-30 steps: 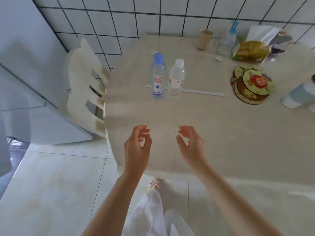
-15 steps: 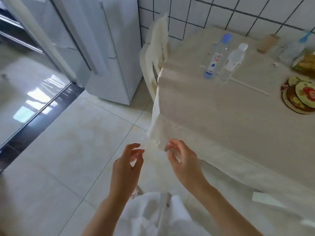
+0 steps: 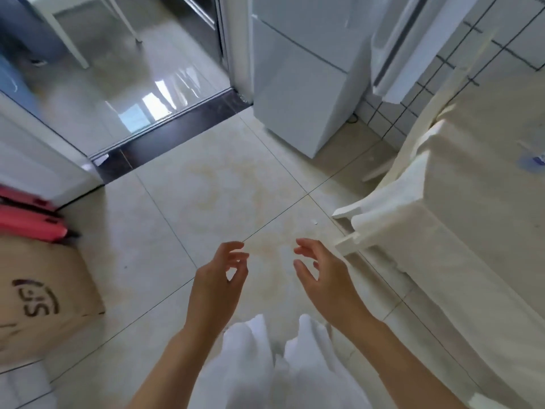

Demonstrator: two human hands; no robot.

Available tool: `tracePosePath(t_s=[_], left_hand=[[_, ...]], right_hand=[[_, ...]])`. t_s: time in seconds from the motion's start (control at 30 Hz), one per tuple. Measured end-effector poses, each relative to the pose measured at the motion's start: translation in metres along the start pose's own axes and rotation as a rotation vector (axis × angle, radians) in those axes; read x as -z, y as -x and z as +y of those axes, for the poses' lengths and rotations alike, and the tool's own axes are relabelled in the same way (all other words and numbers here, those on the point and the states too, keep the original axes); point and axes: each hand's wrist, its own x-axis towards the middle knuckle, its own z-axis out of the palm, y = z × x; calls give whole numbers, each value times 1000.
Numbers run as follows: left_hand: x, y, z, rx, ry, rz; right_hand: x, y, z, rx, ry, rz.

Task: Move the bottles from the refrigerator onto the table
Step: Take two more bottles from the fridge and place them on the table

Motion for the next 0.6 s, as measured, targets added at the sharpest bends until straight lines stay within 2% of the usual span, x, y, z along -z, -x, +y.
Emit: tracePosePath(t_s=[0.1,0.3,0.43,0.6], left_hand=[[37,-14,-25,28,-52,-24],[96,-57,-60,69,-59,26],[108,-94,-61,66,-63,3],[112,-159,-42,22,-74,-34]], right_hand=[[-39,-16,-22,6,16,-36],[-94,-50,-71,9,16,-106],[-107,-78,-90,19,45,-167],[-99,-135,-114,39,51,-127]])
